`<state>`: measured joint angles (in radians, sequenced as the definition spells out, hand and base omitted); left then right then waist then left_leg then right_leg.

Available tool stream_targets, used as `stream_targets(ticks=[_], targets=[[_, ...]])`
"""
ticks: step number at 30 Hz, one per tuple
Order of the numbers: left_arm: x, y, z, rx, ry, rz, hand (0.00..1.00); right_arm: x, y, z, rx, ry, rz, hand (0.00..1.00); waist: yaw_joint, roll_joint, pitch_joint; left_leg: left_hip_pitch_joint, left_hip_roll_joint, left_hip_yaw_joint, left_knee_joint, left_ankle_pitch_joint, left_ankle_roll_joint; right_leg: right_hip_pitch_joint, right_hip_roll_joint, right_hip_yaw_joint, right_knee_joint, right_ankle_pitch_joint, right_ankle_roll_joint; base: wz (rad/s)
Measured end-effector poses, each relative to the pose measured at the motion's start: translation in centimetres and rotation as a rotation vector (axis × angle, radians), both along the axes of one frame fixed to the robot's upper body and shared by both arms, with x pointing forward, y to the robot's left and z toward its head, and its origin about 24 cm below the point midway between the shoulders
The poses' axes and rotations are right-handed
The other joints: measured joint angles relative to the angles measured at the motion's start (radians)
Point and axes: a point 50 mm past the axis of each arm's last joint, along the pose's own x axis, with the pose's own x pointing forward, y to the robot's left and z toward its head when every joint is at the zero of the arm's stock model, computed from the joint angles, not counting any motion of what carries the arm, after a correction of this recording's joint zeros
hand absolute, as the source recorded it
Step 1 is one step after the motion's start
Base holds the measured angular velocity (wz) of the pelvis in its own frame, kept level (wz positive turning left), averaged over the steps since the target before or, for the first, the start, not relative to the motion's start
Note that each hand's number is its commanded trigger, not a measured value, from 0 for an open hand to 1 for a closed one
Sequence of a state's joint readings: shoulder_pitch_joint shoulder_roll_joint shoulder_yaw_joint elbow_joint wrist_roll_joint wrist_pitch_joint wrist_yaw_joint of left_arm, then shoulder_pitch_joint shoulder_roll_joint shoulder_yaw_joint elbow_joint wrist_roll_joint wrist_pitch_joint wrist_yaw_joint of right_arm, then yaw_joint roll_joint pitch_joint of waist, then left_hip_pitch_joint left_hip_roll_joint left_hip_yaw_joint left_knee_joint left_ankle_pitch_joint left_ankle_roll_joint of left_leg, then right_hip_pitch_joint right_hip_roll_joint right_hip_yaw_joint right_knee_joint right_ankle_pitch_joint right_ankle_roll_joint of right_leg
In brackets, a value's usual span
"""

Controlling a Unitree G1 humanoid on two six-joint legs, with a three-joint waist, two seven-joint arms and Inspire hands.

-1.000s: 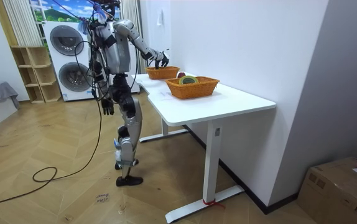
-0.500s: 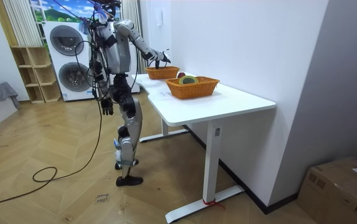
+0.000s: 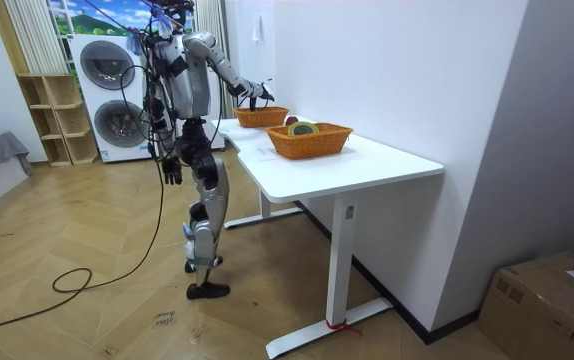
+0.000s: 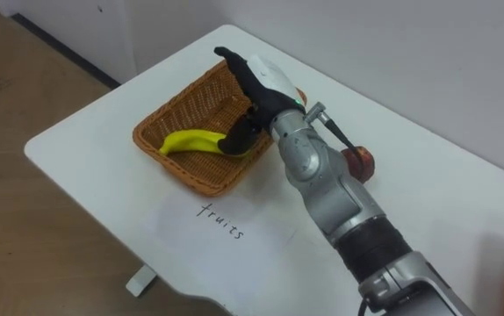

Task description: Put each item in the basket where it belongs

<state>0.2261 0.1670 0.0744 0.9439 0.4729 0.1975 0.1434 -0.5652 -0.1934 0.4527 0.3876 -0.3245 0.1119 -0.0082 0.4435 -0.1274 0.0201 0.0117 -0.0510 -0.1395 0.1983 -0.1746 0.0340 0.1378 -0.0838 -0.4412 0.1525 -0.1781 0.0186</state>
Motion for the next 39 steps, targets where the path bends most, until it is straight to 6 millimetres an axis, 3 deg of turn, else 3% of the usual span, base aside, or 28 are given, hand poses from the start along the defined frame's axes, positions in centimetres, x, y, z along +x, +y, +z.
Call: stream_targets(ticks=[9,22,26,28,36,39], targets=[[0.0,0.0,0.0,-0.001,-0.002,0.000,0.00,0.0,0.0,0.0,-0.007,-0.001,-0.001,0.00,-0.004,-0.001,-0.0004,0.001,0.000,0.000,0.003,0.000,0.000,0.002,0.001,0.002,0.000,0.000,0.000,0.00],[0.8,0.0,0.1,0.005,-0.031,-0.003,0.00,0.2,-0.6,0.7,0.060,-0.013,-0.020,0.00,-0.094,0.001,-0.0071,0.002,0.003,0.027,0.007,0.001,0.001,-0.002,0.006,0.031,0.000,0.000,0.000,-0.04],[0.9,-0.1,0.1,0.007,-0.040,-0.008,0.00,0.7,-2.0,1.8,0.120,-0.058,-0.084,0.00,-0.111,0.013,-0.0061,0.016,0.005,0.045,0.004,0.001,0.001,0.004,0.007,0.048,0.000,0.000,0.000,-0.10],[1.0,-0.1,0.1,0.007,-0.043,-0.009,0.00,0.8,-2.3,2.1,0.139,-0.075,-0.100,0.00,-0.115,0.021,-0.0097,0.022,0.007,0.056,0.000,0.001,0.001,0.005,0.008,0.059,0.000,0.000,0.000,-0.18],[1.1,-0.2,0.1,0.005,-0.054,-0.016,0.00,1.0,-3.3,2.6,0.233,-0.075,-0.127,0.00,-0.168,0.044,-0.0074,0.036,0.009,0.074,-0.004,0.001,0.001,0.010,0.014,0.094,0.001,0.001,-0.001,-0.07],[1.4,-0.2,0.2,0.004,-0.062,-0.018,0.00,1.1,-4.3,2.8,0.233,-0.078,-0.148,0.00,-0.176,0.049,-0.0062,0.050,0.013,0.086,-0.012,0.001,0.001,0.010,0.017,0.136,0.003,0.001,-0.001,-0.15]])
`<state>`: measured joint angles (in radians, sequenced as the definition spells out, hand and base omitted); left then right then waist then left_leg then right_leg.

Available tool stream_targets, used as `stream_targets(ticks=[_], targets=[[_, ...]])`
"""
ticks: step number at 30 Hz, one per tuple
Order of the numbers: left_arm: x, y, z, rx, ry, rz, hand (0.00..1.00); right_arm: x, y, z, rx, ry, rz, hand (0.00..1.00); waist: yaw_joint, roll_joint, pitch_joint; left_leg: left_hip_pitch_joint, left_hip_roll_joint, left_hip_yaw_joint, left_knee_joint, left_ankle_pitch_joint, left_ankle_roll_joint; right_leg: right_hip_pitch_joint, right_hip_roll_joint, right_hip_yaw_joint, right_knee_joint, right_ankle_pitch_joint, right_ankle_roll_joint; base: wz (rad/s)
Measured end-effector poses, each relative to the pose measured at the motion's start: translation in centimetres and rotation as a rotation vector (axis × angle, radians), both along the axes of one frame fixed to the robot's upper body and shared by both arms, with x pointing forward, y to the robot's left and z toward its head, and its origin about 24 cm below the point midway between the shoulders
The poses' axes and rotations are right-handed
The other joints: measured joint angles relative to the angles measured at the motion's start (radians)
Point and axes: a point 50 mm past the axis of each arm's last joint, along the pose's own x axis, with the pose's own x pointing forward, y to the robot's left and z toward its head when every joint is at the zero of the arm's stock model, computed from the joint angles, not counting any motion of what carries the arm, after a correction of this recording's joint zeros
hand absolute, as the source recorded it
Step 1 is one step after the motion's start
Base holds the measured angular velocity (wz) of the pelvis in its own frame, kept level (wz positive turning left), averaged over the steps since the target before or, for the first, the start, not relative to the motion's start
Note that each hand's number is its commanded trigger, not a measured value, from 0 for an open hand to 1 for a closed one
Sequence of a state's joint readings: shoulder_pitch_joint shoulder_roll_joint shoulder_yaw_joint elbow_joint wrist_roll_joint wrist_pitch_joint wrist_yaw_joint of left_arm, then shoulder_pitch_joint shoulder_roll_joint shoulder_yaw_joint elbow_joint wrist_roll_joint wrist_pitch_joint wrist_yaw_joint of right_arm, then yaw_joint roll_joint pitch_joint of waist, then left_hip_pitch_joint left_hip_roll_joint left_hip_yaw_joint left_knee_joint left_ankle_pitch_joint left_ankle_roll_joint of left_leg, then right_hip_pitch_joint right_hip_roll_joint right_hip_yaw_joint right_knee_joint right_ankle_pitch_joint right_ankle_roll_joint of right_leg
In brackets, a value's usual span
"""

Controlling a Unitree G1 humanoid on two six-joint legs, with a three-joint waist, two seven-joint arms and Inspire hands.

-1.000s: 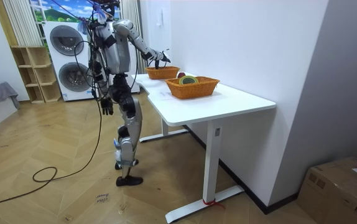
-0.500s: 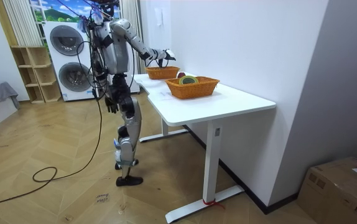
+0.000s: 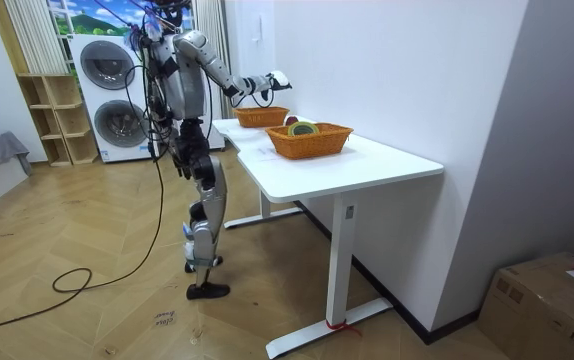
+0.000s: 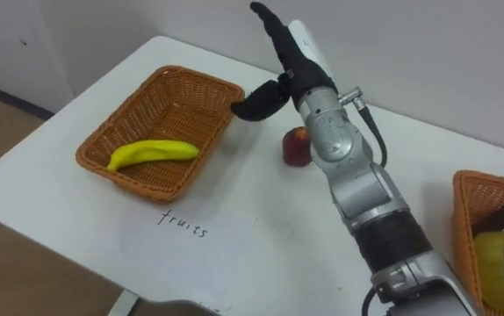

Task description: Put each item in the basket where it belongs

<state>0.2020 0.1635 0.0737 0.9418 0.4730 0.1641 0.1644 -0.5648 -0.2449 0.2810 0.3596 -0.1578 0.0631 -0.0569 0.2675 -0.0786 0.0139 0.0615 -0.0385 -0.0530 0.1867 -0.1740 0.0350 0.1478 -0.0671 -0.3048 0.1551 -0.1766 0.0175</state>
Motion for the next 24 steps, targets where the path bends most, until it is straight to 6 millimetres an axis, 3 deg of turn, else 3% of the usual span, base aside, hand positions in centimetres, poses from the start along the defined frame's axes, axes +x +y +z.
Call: stream_targets(ticks=[8,16,24], targets=[[0.5,-0.1,0.1,0.005,-0.027,-0.010,0.00,0.2,-1.2,0.6,0.060,-0.024,-0.050,0.00,-0.023,0.013,-0.0005,0.021,0.011,0.044,-0.012,-0.001,0.001,-0.002,0.006,0.041,0.005,0.002,-0.002,-0.16],[0.1,-0.5,-0.2,0.009,-0.003,-0.046,0.00,0.2,-1.4,0.7,0.127,-0.030,-0.070,0.00,-0.060,0.026,-0.0018,0.021,0.011,0.050,-0.013,-0.001,0.001,-0.009,0.006,0.045,0.014,0.003,-0.003,-0.01],[0.2,-0.6,-0.2,0.013,-0.005,-0.056,0.00,0.2,-2.5,-1.7,0.205,0.077,-0.124,0.00,-0.066,0.020,-0.0065,0.019,0.016,0.067,-0.018,-0.001,0.001,-0.022,0.007,0.057,0.015,0.005,-0.004,-0.06]])
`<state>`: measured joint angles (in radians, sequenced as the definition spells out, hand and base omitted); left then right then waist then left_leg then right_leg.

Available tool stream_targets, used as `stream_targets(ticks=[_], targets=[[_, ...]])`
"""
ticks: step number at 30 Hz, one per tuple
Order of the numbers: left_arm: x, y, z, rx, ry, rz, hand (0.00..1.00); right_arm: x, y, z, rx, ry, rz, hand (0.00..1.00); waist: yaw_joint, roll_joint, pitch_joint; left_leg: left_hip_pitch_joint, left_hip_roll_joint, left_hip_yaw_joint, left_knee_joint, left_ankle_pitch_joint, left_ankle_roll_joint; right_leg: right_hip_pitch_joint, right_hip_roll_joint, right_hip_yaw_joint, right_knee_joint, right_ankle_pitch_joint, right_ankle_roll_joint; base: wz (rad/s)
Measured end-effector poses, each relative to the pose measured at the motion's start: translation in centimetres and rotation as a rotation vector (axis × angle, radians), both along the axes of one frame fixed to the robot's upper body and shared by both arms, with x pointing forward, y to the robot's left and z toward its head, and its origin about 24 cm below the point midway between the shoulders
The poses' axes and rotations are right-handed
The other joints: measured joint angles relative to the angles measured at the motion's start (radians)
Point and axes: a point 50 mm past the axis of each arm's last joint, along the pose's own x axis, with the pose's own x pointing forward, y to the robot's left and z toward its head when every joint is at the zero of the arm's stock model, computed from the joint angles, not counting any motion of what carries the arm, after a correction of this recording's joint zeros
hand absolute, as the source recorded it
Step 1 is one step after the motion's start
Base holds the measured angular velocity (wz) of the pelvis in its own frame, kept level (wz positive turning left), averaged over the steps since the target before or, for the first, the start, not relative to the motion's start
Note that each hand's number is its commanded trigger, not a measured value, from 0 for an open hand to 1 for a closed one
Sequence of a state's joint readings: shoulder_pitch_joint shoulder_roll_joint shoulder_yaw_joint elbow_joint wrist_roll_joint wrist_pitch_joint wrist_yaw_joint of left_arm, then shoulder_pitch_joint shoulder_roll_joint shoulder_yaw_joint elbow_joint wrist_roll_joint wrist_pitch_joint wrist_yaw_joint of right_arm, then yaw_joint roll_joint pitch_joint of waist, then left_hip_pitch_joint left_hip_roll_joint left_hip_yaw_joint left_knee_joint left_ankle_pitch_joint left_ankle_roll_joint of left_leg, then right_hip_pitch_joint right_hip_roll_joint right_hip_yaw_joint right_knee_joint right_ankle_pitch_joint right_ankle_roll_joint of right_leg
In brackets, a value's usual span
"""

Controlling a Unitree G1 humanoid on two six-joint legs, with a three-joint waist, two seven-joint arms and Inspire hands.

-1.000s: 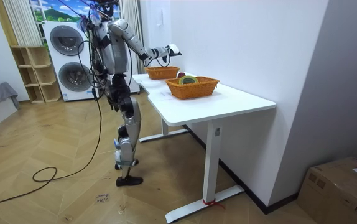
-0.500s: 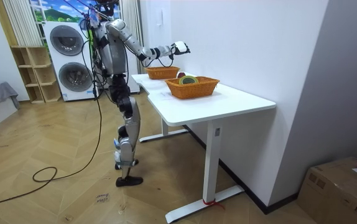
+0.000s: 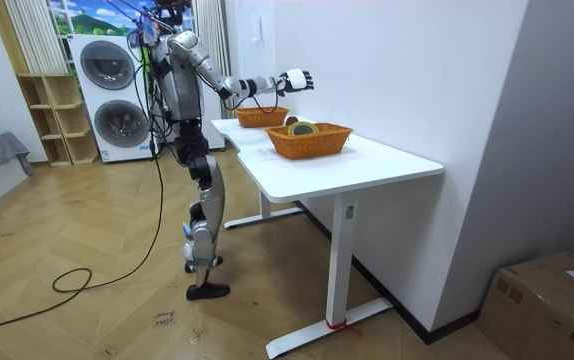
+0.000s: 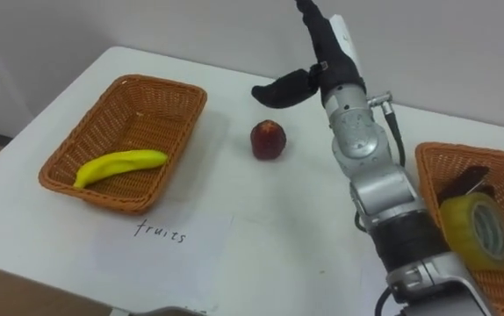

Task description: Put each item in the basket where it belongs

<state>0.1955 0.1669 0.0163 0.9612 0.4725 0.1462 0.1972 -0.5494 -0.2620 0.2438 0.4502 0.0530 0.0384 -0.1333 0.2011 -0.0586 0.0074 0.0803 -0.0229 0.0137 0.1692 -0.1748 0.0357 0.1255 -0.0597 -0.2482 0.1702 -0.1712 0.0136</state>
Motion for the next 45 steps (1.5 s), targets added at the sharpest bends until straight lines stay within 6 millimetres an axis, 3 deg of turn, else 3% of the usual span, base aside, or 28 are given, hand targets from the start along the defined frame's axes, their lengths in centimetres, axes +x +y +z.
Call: stream_targets(ticks=[3,8,17,26,35,38,45], targets=[[0.3,-0.1,0.0,0.011,-0.011,-0.005,0.00,0.0,-0.8,-1.8,0.005,0.077,-0.034,0.00,0.000,-0.001,-0.0011,-0.003,0.001,0.005,-0.002,0.000,0.000,-0.009,0.001,0.002,0.000,0.001,-0.001,-0.05],[0.1,-0.1,0.0,0.013,-0.005,-0.008,0.00,-0.5,-1.2,-2.9,0.018,0.118,-0.044,0.00,0.000,0.006,-0.0035,-0.025,0.004,0.010,-0.002,0.000,0.000,-0.029,0.002,-0.001,-0.001,0.003,-0.002,-0.02],[-0.9,-0.3,-0.3,0.009,0.040,-0.026,0.00,-0.7,-1.0,-3.3,0.001,0.112,-0.061,0.00,0.015,0.013,-0.0040,-0.040,0.006,0.012,-0.003,0.000,-0.001,-0.045,0.005,-0.002,-0.002,0.003,-0.003,0.00],[-2.5,-0.5,-0.6,0.007,0.075,-0.020,0.00,-0.8,-1.1,-3.5,-0.001,0.115,-0.066,0.00,0.014,0.029,0.0027,-0.041,0.006,0.008,-0.002,0.000,-0.001,-0.042,0.005,-0.004,-0.002,0.003,-0.003,0.00],[-2.8,-1.4,-0.8,-0.017,0.078,-0.024,0.00,-1.3,-1.3,-4.0,-0.009,0.118,-0.066,0.00,0.016,0.026,0.0008,-0.035,0.006,0.007,-0.001,0.000,-0.001,-0.039,0.004,-0.005,-0.001,0.003,-0.003,0.00],[-2.7,-1.5,-0.8,-0.020,0.070,-0.026,0.00,-1.8,-1.4,-4.8,-0.008,0.141,-0.071,0.00,0.019,0.019,-0.0031,-0.035,0.005,0.005,-0.001,0.000,-0.001,-0.037,0.004,-0.010,-0.002,0.003,-0.003,0.01],[-3.0,-1.8,-0.8,-0.029,0.067,-0.034,0.00,-3.0,-1.5,-6.9,0.003,0.207,-0.081,0.00,0.022,0.015,-0.0010,-0.033,0.002,0.000,0.001,0.000,-0.001,-0.027,0.000,-0.018,-0.002,0.003,-0.002,0.02]])
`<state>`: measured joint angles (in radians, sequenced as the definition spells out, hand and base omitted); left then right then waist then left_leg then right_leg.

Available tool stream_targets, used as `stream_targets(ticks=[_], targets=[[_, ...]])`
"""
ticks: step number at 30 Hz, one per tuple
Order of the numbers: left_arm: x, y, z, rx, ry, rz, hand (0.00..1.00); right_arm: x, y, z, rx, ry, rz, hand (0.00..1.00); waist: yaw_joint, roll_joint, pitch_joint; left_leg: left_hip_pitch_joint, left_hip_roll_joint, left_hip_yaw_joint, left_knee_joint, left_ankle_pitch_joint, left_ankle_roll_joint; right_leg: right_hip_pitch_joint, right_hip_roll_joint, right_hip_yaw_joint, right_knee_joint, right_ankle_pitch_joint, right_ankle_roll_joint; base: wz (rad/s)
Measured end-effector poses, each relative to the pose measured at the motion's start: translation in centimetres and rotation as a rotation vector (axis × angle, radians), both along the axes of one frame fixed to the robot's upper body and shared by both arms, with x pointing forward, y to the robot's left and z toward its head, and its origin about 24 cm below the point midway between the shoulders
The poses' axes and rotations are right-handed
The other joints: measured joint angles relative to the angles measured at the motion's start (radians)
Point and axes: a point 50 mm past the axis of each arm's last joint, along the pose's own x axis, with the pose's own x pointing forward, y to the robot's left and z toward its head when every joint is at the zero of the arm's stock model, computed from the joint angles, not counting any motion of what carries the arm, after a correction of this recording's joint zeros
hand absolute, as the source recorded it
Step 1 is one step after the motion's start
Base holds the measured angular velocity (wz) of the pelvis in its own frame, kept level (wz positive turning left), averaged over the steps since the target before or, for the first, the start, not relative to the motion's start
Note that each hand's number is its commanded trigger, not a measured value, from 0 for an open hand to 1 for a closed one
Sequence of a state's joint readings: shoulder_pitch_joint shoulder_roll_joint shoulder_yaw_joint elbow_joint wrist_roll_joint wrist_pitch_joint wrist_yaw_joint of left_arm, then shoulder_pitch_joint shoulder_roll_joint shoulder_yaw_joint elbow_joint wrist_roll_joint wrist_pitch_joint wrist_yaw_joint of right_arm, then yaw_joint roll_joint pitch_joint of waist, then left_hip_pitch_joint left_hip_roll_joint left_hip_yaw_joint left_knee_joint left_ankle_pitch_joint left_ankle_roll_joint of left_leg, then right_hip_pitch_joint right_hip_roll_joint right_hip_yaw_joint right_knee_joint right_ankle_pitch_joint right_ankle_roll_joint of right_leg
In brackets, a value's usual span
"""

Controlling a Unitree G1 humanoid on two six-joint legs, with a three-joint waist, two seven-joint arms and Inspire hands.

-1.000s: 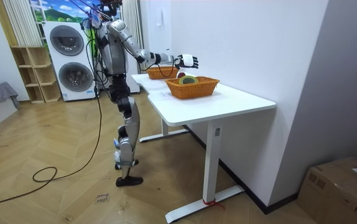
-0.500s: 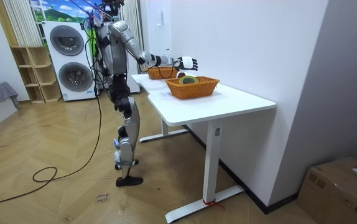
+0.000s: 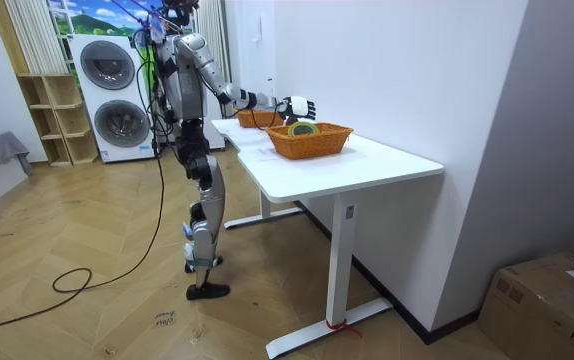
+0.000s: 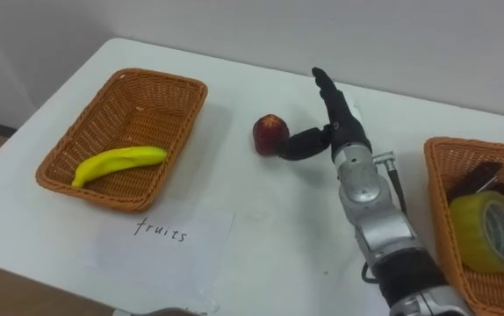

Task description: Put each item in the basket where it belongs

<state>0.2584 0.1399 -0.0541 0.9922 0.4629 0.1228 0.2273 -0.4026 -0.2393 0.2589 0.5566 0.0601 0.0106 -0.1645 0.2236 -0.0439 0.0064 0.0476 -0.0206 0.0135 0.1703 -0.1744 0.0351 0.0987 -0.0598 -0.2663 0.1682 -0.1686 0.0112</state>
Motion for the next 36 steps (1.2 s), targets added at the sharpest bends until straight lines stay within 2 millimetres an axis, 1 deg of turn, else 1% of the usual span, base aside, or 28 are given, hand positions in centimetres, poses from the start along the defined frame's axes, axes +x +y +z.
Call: stream_targets(ticks=[2,5,7,9,12,16,19,22,27,29,36], targets=[[-0.2,-0.2,-0.1,-0.005,0.005,0.001,0.00,-0.1,-0.1,-0.5,-0.002,0.020,-0.007,0.00,-0.001,-0.001,0.0021,-0.002,-0.001,-0.006,0.000,0.000,0.000,0.001,-0.002,-0.010,0.000,0.000,0.000,0.08],[-0.4,-0.4,-0.1,-0.009,0.011,0.003,0.00,-0.2,-0.1,-0.5,-0.002,0.021,-0.008,0.00,0.001,0.001,0.0041,-0.003,-0.002,-0.018,-0.001,0.000,0.000,0.004,-0.002,-0.014,0.000,0.000,0.000,0.07],[-0.5,-0.4,-0.1,-0.010,0.013,0.004,0.00,-0.2,-0.1,-0.5,-0.006,0.018,-0.015,0.00,0.003,0.002,0.0047,-0.003,-0.008,-0.018,0.000,0.000,0.000,0.004,-0.001,-0.014,0.000,0.000,0.000,0.02],[-0.9,-0.4,-0.1,-0.010,0.023,0.007,0.00,-0.1,-0.1,-0.5,-0.017,0.015,-0.013,0.00,0.004,0.002,0.0053,-0.005,-0.008,-0.020,0.001,0.000,0.000,0.005,-0.003,-0.021,0.000,0.000,0.000,0.06],[-0.7,-0.4,-0.1,-0.014,0.018,0.006,0.00,-0.2,-0.2,-0.6,-0.034,0.010,-0.020,0.00,0.005,0.006,0.0075,-0.007,-0.009,-0.023,0.006,0.000,0.000,0.005,-0.003,-0.024,0.000,0.000,0.000,0.05],[-0.4,-0.5,-0.1,-0.015,0.013,0.004,0.00,-0.3,-0.4,-1.2,-0.044,0.032,-0.036,0.00,0.007,0.011,0.0110,-0.013,-0.009,-0.024,0.007,0.000,0.001,0.000,-0.004,-0.026,0.000,0.000,0.000,0.01],[0.0,-0.5,-0.1,-0.016,0.003,0.002,0.00,-0.3,-0.5,-1.2,-0.045,0.027,-0.043,0.00,0.008,0.014,0.0101,-0.029,-0.009,-0.028,0.011,0.000,0.001,-0.013,-0.004,-0.026,0.001,0.000,0.000,0.00],[0.2,-0.5,-0.1,-0.015,-0.004,0.000,0.00,-0.3,-0.5,-1.1,-0.056,0.020,-0.053,0.00,0.007,0.014,0.0098,-0.040,-0.009,-0.032,0.016,0.000,0.001,-0.018,-0.004,-0.036,0.000,0.000,0.000,0.09],[0.4,-0.5,-0.1,-0.012,-0.009,-0.001,0.00,-0.3,-0.6,-0.9,-0.064,-0.010,-0.076,0.00,0.017,0.015,0.0088,-0.061,-0.009,-0.041,0.026,0.001,0.001,-0.036,-0.005,-0.043,0.000,0.000,0.000,0.05],[0.7,-0.5,-0.1,-0.011,-0.017,-0.003,0.00,-0.3,-0.7,-0.9,-0.067,-0.016,-0.089,0.00,0.028,0.013,0.0079,-0.076,-0.009,-0.041,0.030,0.001,0.001,-0.050,-0.006,-0.045,0.002,0.000,0.000,0.03],[0.7,-0.5,-0.1,-0.012,-0.017,-0.003,0.00,-0.4,-0.8,-1.1,-0.073,-0.011,-0.099,0.00,0.032,0.011,0.0078,-0.081,-0.010,-0.046,0.030,0.002,0.002,-0.051,-0.008,-0.055,0.001,0.000,0.000,0.03]])
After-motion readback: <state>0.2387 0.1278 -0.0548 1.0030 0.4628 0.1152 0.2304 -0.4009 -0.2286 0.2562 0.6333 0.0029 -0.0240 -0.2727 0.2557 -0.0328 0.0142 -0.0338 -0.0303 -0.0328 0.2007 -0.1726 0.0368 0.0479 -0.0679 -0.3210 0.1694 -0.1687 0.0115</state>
